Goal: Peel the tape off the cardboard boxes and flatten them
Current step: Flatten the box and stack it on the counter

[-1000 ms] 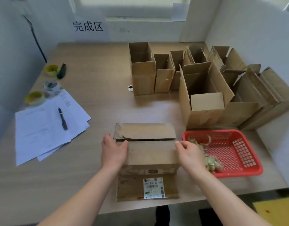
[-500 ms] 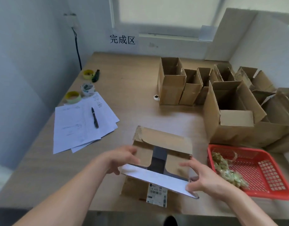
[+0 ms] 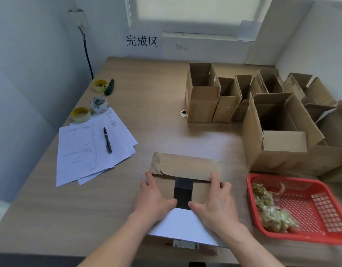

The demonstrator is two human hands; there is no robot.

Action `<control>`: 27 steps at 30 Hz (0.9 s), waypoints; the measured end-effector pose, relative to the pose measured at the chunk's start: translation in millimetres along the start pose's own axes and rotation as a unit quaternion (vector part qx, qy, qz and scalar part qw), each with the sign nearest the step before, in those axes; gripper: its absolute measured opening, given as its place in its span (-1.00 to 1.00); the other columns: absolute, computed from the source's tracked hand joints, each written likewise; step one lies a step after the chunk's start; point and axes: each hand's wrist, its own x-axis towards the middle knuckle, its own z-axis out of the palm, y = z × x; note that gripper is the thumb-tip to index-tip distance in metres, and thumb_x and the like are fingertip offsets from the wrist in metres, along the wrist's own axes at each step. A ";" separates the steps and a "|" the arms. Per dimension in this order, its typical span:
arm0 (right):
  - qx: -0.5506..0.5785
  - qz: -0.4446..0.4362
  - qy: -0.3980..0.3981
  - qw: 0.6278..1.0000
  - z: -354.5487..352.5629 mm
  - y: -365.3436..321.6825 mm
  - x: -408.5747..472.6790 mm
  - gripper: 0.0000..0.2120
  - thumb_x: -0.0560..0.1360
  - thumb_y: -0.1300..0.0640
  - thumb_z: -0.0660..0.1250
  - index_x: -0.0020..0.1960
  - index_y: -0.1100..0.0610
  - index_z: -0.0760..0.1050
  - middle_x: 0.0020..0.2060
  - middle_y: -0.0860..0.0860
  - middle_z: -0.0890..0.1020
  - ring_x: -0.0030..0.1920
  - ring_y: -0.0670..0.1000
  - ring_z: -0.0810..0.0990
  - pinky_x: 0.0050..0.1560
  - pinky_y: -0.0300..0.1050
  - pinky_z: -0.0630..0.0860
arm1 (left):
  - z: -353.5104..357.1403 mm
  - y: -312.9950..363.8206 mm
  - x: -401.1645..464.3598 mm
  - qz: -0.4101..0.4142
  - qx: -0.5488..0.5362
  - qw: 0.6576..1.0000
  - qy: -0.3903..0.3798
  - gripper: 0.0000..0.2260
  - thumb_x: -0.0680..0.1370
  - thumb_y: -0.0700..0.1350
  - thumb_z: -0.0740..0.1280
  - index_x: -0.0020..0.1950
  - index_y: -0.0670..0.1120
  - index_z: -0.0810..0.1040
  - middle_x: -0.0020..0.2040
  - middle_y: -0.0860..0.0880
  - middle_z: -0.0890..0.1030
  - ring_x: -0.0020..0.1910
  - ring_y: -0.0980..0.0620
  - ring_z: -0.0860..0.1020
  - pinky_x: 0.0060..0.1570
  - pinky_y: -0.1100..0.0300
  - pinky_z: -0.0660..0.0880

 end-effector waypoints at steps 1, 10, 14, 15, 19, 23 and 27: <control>0.001 -0.003 0.000 1.000 0.8 0.9 1.1 0.08 0.26 -0.34 0.46 0.52 -0.13 -0.15 0.24 0.09 0.27 0.08 0.15 0.55 0.04 -0.02 0.56 | 0.6 0.1 -0.2 0.004 -0.001 1.000 0.006 0.15 0.27 0.32 0.39 0.58 0.00 -0.30 0.51 -0.10 0.19 0.27 -0.12 0.49 0.02 0.10 0.45; 0.159 0.005 0.050 0.986 -14.6 19.5 15.5 0.00 0.33 -0.28 0.28 0.58 -0.11 -0.21 0.27 0.18 0.57 0.10 0.20 0.57 0.07 0.02 0.44 | -17.0 -3.2 2.6 -0.003 -0.143 0.989 -0.041 -0.04 0.22 0.11 0.38 0.56 -0.03 0.06 0.52 -0.11 0.18 0.34 -0.14 0.43 0.22 -0.08 0.52; 0.025 0.054 -0.034 0.998 -7.7 -4.5 25.8 0.18 0.17 -0.60 0.25 0.56 0.02 -0.02 0.40 0.11 0.37 0.28 0.15 0.51 0.09 -0.01 0.52 | -15.8 13.9 3.8 -0.038 -0.097 0.994 -0.029 0.16 0.22 0.29 0.43 0.62 -0.03 -0.15 0.61 -0.02 0.00 0.49 -0.14 0.28 0.36 -0.07 0.40; -0.005 0.065 -0.048 0.997 -6.1 -9.9 28.1 0.12 0.17 -0.61 0.24 0.50 0.05 0.09 0.37 0.12 0.33 0.24 0.15 0.52 0.06 -0.03 0.55 | -14.4 18.7 4.2 -0.050 -0.081 0.995 -0.017 0.21 0.21 0.37 0.43 0.62 -0.05 -0.17 0.62 -0.03 0.00 0.50 -0.15 0.27 0.37 -0.07 0.39; -0.031 0.075 -0.071 0.994 -6.5 -19.4 38.9 -0.17 0.27 -0.44 0.35 0.30 0.09 0.27 0.20 0.10 0.32 0.07 0.15 0.54 0.05 0.05 0.59 | -12.0 28.3 5.8 -0.076 -0.055 0.995 0.023 0.10 0.29 0.30 0.46 0.61 -0.06 -0.09 0.55 -0.10 0.20 0.40 -0.16 0.39 0.20 -0.06 0.49; 0.108 0.075 -0.089 0.987 -26.3 -8.3 48.2 -0.15 0.17 -0.25 0.31 0.39 0.02 0.23 0.08 0.04 0.48 0.00 0.13 0.54 -0.11 -0.02 0.51 | -25.3 20.1 2.2 -0.068 -0.172 0.982 -0.022 -0.16 0.24 0.11 0.40 0.46 -0.05 0.19 0.27 -0.09 0.45 0.09 -0.10 0.57 -0.05 0.06 0.56; 0.448 0.143 -0.133 0.872 -58.4 21.6 53.8 -0.31 0.14 0.17 0.22 0.30 0.10 0.47 -0.12 0.05 0.62 -0.19 0.11 0.61 -0.31 0.00 0.56 | -53.7 4.6 -4.9 -0.028 -0.295 0.950 -0.099 -0.30 0.25 -0.12 0.31 0.40 0.00 0.27 -0.08 -0.06 0.51 -0.34 0.06 0.48 -0.44 0.24 0.38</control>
